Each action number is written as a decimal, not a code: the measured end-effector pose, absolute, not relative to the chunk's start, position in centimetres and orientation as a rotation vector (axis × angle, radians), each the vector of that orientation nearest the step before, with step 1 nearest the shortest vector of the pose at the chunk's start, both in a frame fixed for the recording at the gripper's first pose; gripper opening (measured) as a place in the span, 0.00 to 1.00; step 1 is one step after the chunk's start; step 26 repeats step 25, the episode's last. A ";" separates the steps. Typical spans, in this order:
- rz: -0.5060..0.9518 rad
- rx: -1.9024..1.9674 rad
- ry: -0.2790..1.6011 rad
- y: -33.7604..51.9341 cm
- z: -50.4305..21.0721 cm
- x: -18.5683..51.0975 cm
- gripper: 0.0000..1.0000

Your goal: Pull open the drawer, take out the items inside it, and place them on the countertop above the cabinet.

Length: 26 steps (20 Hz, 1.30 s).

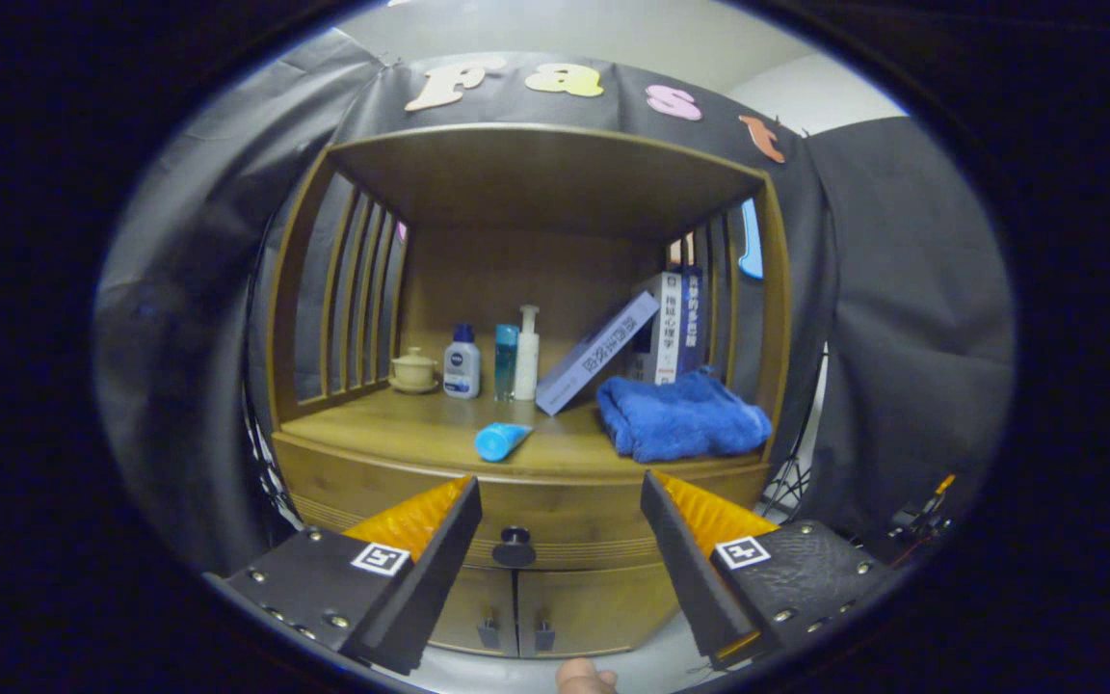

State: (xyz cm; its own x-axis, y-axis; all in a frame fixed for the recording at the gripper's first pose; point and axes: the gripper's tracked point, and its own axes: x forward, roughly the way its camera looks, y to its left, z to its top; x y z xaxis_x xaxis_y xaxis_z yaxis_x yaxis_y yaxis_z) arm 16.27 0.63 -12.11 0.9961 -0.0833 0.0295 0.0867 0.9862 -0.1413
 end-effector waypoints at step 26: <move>-0.035 -0.108 -0.090 3.4 0.4 -2.1 0.99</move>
